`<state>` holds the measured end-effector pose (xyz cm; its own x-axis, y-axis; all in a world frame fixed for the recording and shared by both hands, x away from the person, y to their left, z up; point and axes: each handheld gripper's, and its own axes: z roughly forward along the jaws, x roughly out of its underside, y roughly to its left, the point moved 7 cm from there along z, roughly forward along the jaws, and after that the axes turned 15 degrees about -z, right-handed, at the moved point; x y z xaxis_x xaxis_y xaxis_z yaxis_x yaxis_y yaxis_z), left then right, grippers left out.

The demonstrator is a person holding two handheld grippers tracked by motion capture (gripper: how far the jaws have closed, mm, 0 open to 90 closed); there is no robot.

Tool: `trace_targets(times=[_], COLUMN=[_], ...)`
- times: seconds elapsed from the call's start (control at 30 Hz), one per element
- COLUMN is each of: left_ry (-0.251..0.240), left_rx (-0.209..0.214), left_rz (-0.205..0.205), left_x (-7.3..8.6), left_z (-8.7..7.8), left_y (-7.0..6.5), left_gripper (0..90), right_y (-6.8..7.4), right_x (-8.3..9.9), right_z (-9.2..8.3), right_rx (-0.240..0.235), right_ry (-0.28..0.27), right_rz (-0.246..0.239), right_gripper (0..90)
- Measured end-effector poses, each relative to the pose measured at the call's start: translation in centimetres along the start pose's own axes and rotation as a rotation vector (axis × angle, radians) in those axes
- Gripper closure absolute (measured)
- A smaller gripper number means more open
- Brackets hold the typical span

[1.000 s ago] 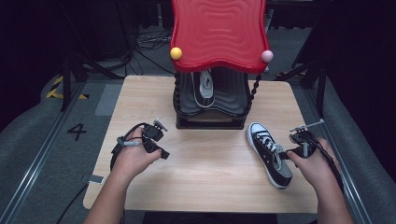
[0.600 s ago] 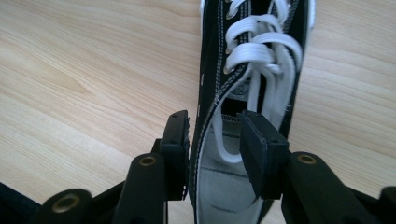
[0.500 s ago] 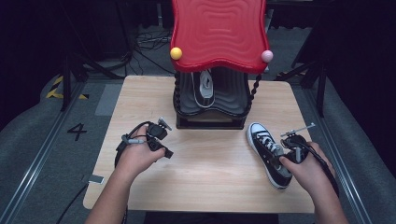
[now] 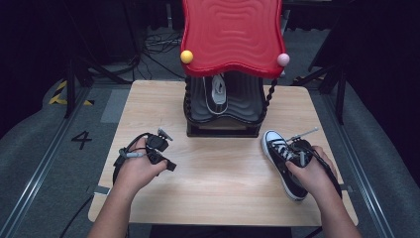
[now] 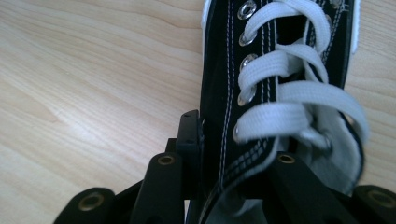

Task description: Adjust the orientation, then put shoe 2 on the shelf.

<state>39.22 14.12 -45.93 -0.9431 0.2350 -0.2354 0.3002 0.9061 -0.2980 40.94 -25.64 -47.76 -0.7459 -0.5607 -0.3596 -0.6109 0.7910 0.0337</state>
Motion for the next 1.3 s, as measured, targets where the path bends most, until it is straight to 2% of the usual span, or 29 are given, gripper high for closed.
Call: trace_targets(times=[0.27,0.37,0.53,0.57,0.6,0.63,0.67,0.7,0.73,0.77,0.83,1.17,1.23,1.3], left_ry=[-0.006,-0.007,-0.007,-0.007,-0.009,-0.009,-0.010,-0.010,-0.008,-0.006,-0.010,-0.016,-0.018,-0.029], left_rx=[-0.010,-0.007,-0.005,-0.006,-0.007,-0.007,-0.004,-0.004,-0.004,-0.005,-0.002,0.000,0.001,0.003], left_rz=[-0.027,-0.031,-0.026,-0.023,-0.023,-0.023,-0.024,-0.023,-0.023,-0.020,-0.025,-0.024,-0.026,-0.032], left_x=[0.8,0.8,0.8,0.7,0.7,0.7,0.7,0.7,0.7,0.7,0.7,0.7,0.7,0.7], left_z=[-0.3,-0.3,-0.4,-0.4,-0.4,-0.4,-0.4,-0.4,-0.4,-0.4,-0.5,-0.6,-0.7,-1.0], left_y=[0.9,0.8,0.7,0.7,0.6,0.6,0.6,0.6,0.6,0.7,0.7,0.8,0.9,1.1], left_gripper=[61.6,61.2,60.9,60.8,60.8,60.8,60.8,60.8,60.8,60.8,60.8,60.6,60.6,60.6], right_y=[-0.2,0.0,0.2,0.3,0.4,0.4,0.5,0.6,0.5,0.4,0.2,0.3,0.3,0.3], right_x=[-0.9,-1.0,-1.0,-1.0,-1.1,-1.1,-1.1,-1.2,-1.2,-1.2,-1.1,-1.0,-1.0,-1.1], right_z=[1.5,1.7,1.9,2.1,2.3,2.3,2.3,2.3,2.3,2.3,2.2,2.1,2.1,1.8], right_rx=[0.001,0.022,0.032,0.038,0.049,0.049,0.038,0.041,0.059,0.064,0.046,0.063,0.060,0.035], right_ry=[0.006,0.011,0.017,0.025,0.033,0.033,0.037,0.042,0.047,0.043,0.021,0.017,0.008,-0.015], right_rz=[-0.010,-0.017,-0.026,-0.035,-0.062,-0.062,-0.079,-0.087,-0.086,-0.076,-0.061,-0.038,-0.021,0.010], right_gripper=[77.6,78.1,77.9,77.2,72.2,72.2,68.3,72.7,78.3,78.9,81.4,84.9,85.3,85.7])
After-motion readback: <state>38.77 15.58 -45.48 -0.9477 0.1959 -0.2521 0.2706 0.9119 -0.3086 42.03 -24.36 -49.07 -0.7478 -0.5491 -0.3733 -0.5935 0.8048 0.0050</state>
